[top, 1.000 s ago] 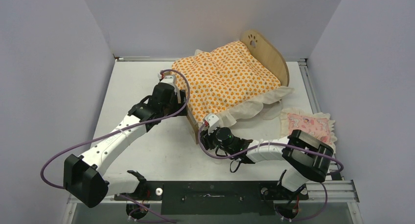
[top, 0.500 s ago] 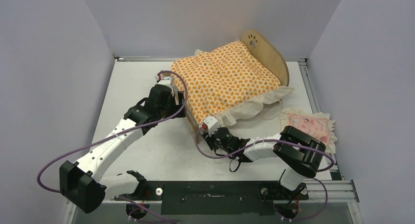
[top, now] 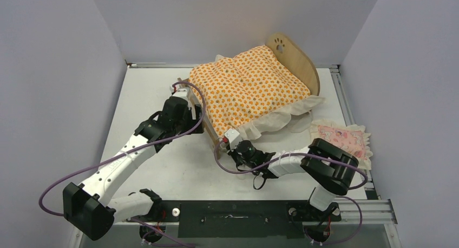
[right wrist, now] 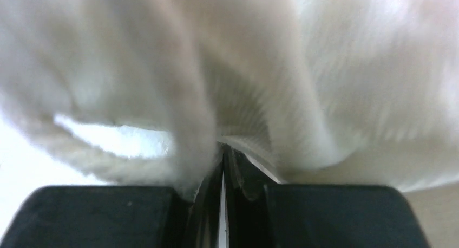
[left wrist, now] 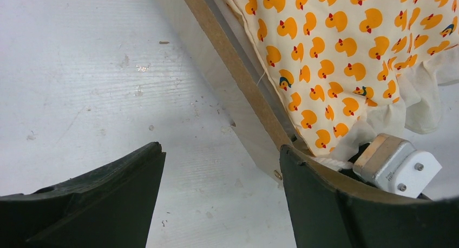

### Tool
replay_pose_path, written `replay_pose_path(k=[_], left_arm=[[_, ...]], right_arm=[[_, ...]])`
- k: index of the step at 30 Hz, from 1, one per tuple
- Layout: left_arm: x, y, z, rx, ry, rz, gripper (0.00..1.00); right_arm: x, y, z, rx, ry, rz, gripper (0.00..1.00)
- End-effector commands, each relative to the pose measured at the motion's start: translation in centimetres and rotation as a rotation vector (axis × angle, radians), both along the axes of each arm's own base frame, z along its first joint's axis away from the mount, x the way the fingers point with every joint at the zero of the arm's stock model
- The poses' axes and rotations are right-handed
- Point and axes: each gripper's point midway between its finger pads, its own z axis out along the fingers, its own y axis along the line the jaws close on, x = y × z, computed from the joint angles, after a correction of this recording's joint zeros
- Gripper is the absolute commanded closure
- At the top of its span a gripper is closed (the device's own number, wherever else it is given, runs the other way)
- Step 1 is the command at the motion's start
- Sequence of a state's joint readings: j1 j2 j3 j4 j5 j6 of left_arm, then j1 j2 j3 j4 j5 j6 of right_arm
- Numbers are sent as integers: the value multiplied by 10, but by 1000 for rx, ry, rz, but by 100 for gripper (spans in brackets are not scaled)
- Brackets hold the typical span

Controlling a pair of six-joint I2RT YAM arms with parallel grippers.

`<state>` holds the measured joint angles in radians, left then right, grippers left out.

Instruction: Set up the pet bed

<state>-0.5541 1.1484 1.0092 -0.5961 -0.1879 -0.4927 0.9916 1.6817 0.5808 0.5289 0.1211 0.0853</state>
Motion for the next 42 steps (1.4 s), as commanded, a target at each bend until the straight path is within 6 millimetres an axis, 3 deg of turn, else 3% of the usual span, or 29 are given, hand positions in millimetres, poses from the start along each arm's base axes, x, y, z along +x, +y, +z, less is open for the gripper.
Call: replay_pose_path(k=[1,7,15,25,28,32,35,36,37,42], left_arm=[[3,4,10,-10,-43,15,23],[3,4,6,-16,-48,14,23],[-3,6,0,-32,-41,11,23],[-40,-10,-21,-192,34,-13,23],[-52,-14,-25,-209,45,-7,24],[-65,-21,-29,-215,49,19,24],[-75,-26,-37,-203,94,50,24],[-79,-28,-40,-202,113,57,24],[-82,-31,-44,-197,124,58,24],[-96,-42,-62,-175,150,73,24]], right_arm=[[-38,-17,-5,-65,135,50,95],[-78,-35,15,-62,258,49,95],[-112,-40,72,47,373,57,95],[-196,8,132,228,565,420,95],[-220,23,139,203,587,541,95],[-237,38,137,168,597,656,95],[-225,42,128,119,560,616,92],[-218,41,125,90,541,586,80],[-208,41,127,70,508,540,77],[-138,-3,111,-19,355,107,62]])
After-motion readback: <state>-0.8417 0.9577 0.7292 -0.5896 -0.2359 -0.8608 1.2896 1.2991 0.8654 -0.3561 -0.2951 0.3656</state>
